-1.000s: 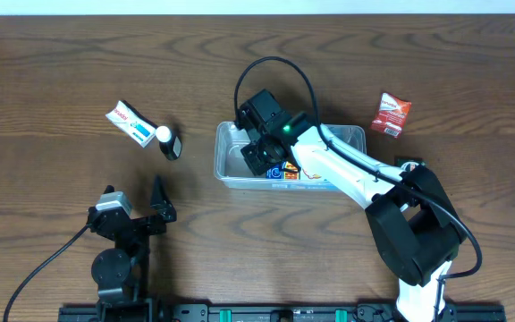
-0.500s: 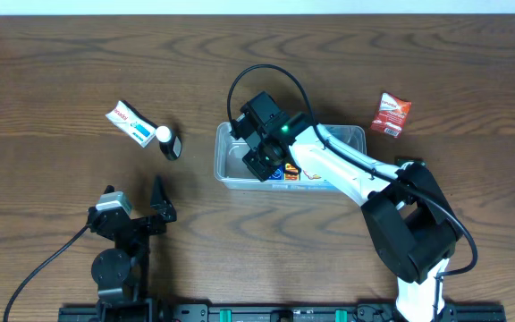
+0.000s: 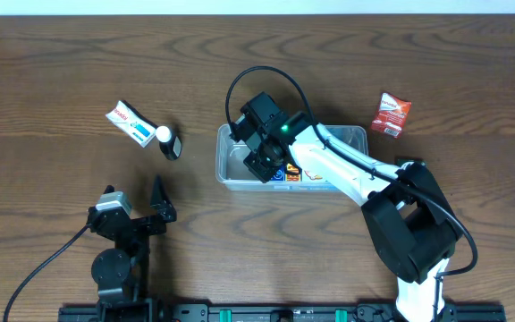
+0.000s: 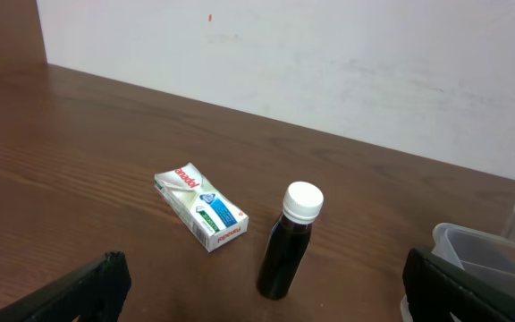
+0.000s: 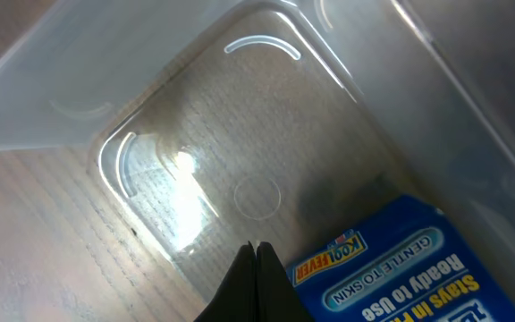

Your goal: Pack container

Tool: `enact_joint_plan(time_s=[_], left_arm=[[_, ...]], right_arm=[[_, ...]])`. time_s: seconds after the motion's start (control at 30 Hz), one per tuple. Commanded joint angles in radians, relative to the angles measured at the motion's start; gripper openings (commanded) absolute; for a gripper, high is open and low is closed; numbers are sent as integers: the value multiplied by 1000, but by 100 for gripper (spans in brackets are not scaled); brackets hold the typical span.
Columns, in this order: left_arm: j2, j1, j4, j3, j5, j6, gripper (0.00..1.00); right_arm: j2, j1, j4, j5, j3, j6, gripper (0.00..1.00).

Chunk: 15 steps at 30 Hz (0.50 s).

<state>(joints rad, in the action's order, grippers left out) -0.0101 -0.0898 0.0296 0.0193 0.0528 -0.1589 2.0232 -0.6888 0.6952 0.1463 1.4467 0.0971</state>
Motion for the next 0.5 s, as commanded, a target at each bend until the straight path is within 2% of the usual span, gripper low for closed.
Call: enact_joint_plan(time_s=[0.0, 0.33, 0.43, 0.47], left_arm=[[5, -5, 38, -15, -4, 9, 98], [5, -5, 38, -15, -4, 9, 98], [5, -5, 38, -15, -4, 9, 98], [5, -5, 38, -15, -4, 9, 98]], right_arm=[[3, 0, 14, 5, 48, -60, 1], [-50, 31, 154, 11, 188, -130, 1], [-81, 93, 204, -13, 235, -207, 13], [-95, 124, 219, -12, 248, -229, 24]])
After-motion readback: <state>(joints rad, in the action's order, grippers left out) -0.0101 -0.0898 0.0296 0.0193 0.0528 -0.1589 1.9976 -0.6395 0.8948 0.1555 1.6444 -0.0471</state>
